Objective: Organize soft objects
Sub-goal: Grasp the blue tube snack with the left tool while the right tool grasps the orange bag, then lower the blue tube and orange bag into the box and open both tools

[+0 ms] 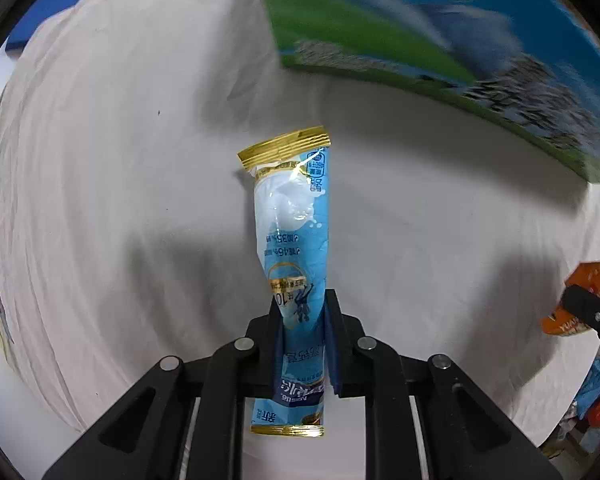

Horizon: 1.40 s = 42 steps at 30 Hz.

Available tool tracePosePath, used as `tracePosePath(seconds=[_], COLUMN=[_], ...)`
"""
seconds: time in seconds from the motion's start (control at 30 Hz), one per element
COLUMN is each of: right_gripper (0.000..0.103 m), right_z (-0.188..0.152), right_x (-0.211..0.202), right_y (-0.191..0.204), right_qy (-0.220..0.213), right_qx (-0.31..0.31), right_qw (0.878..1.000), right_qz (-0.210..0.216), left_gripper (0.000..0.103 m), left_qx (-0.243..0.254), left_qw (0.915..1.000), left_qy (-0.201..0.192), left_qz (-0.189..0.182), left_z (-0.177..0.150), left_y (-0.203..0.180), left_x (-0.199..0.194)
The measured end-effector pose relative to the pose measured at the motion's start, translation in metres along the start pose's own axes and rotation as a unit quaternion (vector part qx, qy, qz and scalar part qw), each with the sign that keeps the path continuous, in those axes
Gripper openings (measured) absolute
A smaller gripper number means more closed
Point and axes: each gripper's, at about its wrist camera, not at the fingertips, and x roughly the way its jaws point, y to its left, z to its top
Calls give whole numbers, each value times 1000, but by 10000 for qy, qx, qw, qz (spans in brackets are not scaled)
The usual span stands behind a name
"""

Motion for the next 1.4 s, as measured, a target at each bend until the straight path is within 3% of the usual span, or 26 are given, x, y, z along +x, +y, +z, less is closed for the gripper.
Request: tracePosePath(seconds=[0.2,0.3,0.43,0.63,0.83,1.07,1.2,1.4], right_gripper=[65,65,65,65,65,65,65,65], right_z=[-21,-27,-33,-28,-3,43,72,118], right_x=[-17,-26,-53,-114,-159,-182,-174,-136], right_y=[4,0,6,9,16,16,18,27], right_qy=[-97,-95,-221,-713,-1139,-1343,-1313,-1059], right_qx=[-240,-231,-294,-466,-446,-319,-257,-149], right_qw=[9996,9993,9979,9943,9898,9877,9888,9926], right_qz=[88,277,528,643,736,734,659,574], left_gripper=[15,15,14,14,14,14,14,14], left_qx=[145,283,430,878,1134,1230,1157,893], left_qw=[9995,9986,9952,9862,9760,9727,9764,9872], left_qy=[-192,-310,-631,-1207,-1675,-1837,-1697,-1092], left_qz=[-203,-309,-608,-714,-811,-705,-662,-746], left_z=[-12,-32,-43,-26,29,95,130,187], left_y=[-19,-31,-42,-73,-100,-108,-99,-82], left_x=[-27,-44,-85,-156,-213,-214,-206,-172])
